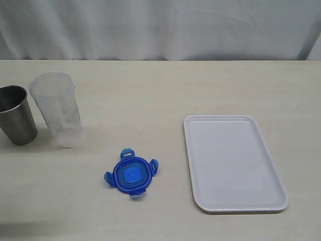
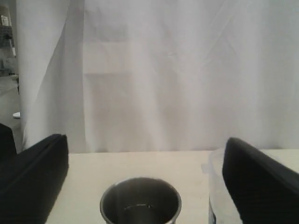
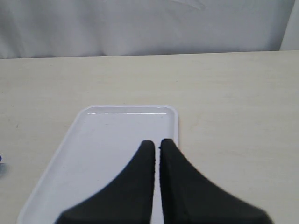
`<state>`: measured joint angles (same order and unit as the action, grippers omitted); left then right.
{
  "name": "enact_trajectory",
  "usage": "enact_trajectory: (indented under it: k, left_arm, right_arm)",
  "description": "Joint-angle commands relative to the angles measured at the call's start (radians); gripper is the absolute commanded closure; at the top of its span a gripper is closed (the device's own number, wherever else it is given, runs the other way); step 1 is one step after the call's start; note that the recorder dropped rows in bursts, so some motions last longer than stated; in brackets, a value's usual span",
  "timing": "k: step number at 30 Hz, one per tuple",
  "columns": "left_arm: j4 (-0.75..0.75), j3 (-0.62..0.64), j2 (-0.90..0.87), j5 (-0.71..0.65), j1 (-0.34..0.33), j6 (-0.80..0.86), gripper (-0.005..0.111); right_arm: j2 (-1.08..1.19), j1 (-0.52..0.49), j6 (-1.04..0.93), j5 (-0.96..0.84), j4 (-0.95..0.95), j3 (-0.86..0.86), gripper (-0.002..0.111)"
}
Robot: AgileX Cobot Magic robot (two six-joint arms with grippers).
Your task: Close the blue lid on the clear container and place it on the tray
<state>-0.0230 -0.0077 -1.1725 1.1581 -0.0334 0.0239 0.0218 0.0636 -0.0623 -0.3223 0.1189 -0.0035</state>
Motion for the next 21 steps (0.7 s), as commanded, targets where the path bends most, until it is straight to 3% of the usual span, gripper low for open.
enact_trajectory:
  k: [1,9,21]
  left_arm:
    - [-0.002,-0.032,-0.154,0.063,-0.002,0.028,0.018]
    - [-0.006,-0.094,-0.424,0.063,-0.002,0.054,0.018]
    - [-0.018,-0.147,-0.569,0.063,-0.002,0.057,0.018]
  right_arm:
    - [0.001,0.002,0.002,0.004,-0.001,0.004,0.104]
    - [0.001,0.002,0.002,0.004,-0.001,0.004,0.104]
    - [0.001,0.002,0.002,0.004,-0.001,0.004,0.104]
